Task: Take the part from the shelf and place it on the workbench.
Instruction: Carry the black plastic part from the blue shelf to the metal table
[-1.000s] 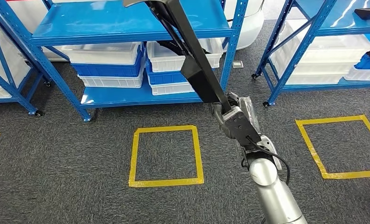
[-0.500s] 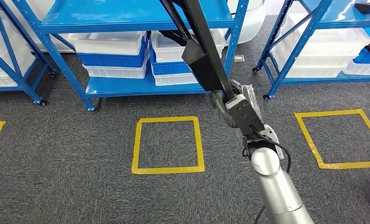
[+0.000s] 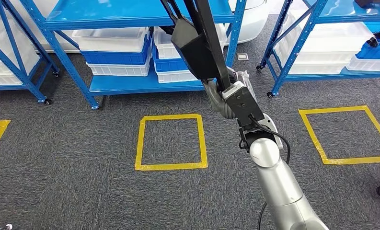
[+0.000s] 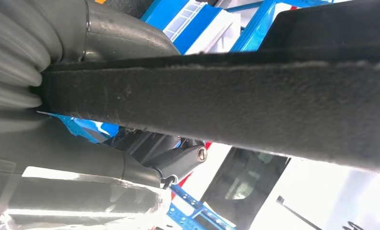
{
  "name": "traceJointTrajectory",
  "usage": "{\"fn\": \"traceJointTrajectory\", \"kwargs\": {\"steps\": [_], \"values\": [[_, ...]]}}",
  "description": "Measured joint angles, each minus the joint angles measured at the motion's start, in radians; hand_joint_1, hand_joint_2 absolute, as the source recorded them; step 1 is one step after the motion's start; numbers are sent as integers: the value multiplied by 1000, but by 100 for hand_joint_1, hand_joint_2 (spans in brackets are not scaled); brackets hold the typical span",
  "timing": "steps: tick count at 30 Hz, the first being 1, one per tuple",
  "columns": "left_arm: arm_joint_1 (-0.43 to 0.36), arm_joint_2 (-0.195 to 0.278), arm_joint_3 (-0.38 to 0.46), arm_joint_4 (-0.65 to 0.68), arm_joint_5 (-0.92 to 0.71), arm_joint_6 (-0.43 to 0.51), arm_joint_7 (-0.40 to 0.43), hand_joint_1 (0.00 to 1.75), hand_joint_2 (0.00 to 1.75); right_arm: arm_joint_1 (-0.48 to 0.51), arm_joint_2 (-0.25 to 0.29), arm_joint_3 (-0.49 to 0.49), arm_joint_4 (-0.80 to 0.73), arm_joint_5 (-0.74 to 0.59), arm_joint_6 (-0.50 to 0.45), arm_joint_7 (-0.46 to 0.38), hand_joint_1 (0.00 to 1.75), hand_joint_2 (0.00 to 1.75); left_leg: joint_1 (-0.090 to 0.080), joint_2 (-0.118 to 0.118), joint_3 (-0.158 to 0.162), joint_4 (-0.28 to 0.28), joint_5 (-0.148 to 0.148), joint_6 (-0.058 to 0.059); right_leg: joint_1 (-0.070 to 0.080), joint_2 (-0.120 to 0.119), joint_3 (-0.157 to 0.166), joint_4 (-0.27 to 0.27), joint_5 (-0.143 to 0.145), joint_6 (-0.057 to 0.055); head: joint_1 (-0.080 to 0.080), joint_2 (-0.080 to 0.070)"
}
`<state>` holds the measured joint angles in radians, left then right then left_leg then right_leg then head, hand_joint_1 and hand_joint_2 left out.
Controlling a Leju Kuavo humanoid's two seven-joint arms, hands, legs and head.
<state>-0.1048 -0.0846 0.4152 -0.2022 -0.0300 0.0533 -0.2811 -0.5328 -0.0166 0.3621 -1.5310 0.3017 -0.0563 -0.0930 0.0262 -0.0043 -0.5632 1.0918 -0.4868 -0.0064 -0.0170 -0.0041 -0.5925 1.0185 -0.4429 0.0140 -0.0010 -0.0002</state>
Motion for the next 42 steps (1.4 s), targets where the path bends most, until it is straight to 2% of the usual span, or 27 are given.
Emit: {"fn": "traceJointTrajectory", "kwargs": {"steps": [2,4,5,7,9,10,11,12,13,14,16,18,20,22,24,25,26,27,29,31,33,35,36,37,39,41,42], "values": [[-2,1,7,0,0,0,-3,0,175,-13,0,7,0,-2,-1,1,175,175,-7,-4,27,-56,-10,5,4,-1,-9,2,13,17,2,0],[-3,2,12,0,1,0,-4,0,175,-21,0,12,0,-3,-1,2,175,175,-11,-1,18,-67,-2,17,5,0,-20,6,17,32,2,0],[-3,2,14,0,2,0,-4,0,175,-23,-1,14,0,-4,-1,2,175,175,-11,1,12,-72,5,27,5,1,-32,22,2,32,3,0],[-3,2,16,1,2,0,-4,0,175,-23,-2,17,1,-4,-1,2,175,175,-12,5,-8,-77,23,48,5,1,-68,110,-68,20,5,0],[-3,3,18,1,2,0,-4,0,175,-23,-2,21,1,-4,-1,2,175,175,-17,6,-32,-76,41,58,4,1,-104,241,-137,12,7,0],[-3,4,19,1,2,0,-4,0,175,-23,-3,22,1,-5,-1,2,175,175,-19,7,-44,-76,50,60,4,1,-109,286,-149,16,6,0],[-3,4,19,1,3,0,-4,0,175,-23,-3,23,2,-5,-1,2,175,175,-22,7,-55,-75,59,61,5,1,-98,297,-143,23,7,0],[-3,4,20,1,3,1,-4,0,175,-23,-4,24,3,-6,-1,3,175,175,-24,7,-65,-75,69,60,6,1,-71,272,-123,30,7,0],[-3,4,21,1,3,1,-5,0,175,-25,-4,25,3,-8,-2,3,175,175,-26,7,-75,-75,77,60,8,1,-28,215,-99,34,7,0],[-3,4,21,1,3,2,-5,0,175,-27,-4,26,3,-11,-2,3,175,175,-28,7,-83,-75,85,58,11,1,19,144,-85,32,7,0],[-4,4,23,1,4,4,-5,0,175,-38,-2,29,4,-20,-3,3,175,175,-30,8,-95,-76,104,50,21,2,98,11,-85,19,6,0],[-3,4,24,2,4,7,-5,0,175,-47,-1,31,4,-28,-4,3,175,175,-30,10,-101,-82,125,41,29,4,120,-39,-90,9,5,0],[-1,8,27,4,5,10,-5,0,175,-50,0,32,8,-34,-6,3,175,175,-30,4,-110,-78,122,30,16,3,107,-44,-70,-3,4,0],[1,11,32,5,4,16,-11,0,175,-55,5,34,13,-36,-9,2,175,175,-27,-2,-132,-20,52,15,2,1,88,-51,-45,-22,0,0],[2,11,36,6,3,24,-21,0,175,-61,9,36,18,-37,-14,2,175,175,-19,-3,-162,104,-40,1,4,0,66,-50,-26,-32,-3,0],[2,12,37,6,3,26,-24,0,175,-63,10,36,22,-36,-16,1,175,175,-13,-3,-173,164,-60,-6,4,-1,54,-49,-17,-32,-3,0],[2,13,38,6,3,28,-26,0,175,-64,11,37,25,-34,-18,1,175,175,-7,-1,-172,200,-55,-14,2,-1,42,-47,-8,-29,-3,0],[2,15,39,6,2,29,-27,0,175,-65,11,38,29,-33,-19,0,175,175,1,0,-158,204,-32,-21,0,-2,30,-44,-1,-25,-4,0],[0,17,41,6,2,31,-26,0,175,-66,11,39,34,-28,-23,-1,175,175,17,2,-83,118,16,-36,-6,-2,6,-30,11,-15,-4,0],[-3,19,42,6,1,33,-25,0,175,-71,14,40,37,-25,-26,-5,175,175,20,-1,-3,0,6,-41,-5,-1,-17,-13,18,-4,-5,0],[-5,20,43,6,1,35,-24,0,175,-78,16,41,40,-24,-30,-10,175,175,13,-4,21,-55,-20,-27,1,-1,-33,-5,29,12,-5,0],[-3,20,43,6,0,39,-22,0,175,-81,17,43,45,-22,-33,-15,175,175,8,-3,11,-66,-17,-1,3,0,-43,-5,39,30,-3,0],[-3,20,43,6,0,41,-21,0,175,-81,17,44,49,-21,-33,-17,175,175,6,-2,5,-67,-9,13,2,0,-53,4,33,34,-2,0],[-2,20,44,6,0,42,-20,0,175,-81,16,44,52,-19,-34,-18,175,175,5,-1,-1,-69,-1,25,0,0,-70,33,14,33,1,0],[-2,21,45,6,0,44,-17,0,175,-82,16,45,60,-13,-36,-23,175,175,1,0,-17,-70,13,42,-2,0,-122,155,-54,23,5,0],[-1,22,48,6,0,48,-14,0,175,-82,16,48,69,-3,-39,-28,175,175,-4,-2,-32,-69,25,48,-1,1,-163,280,-108,20,8,0],[0,23,49,6,0,50,-13,0,175,-82,17,50,74,1,-41,-30,175,175,-7,-4,-38,-69,29,49,-1,1,-166,306,-118,22,8,0]]}}
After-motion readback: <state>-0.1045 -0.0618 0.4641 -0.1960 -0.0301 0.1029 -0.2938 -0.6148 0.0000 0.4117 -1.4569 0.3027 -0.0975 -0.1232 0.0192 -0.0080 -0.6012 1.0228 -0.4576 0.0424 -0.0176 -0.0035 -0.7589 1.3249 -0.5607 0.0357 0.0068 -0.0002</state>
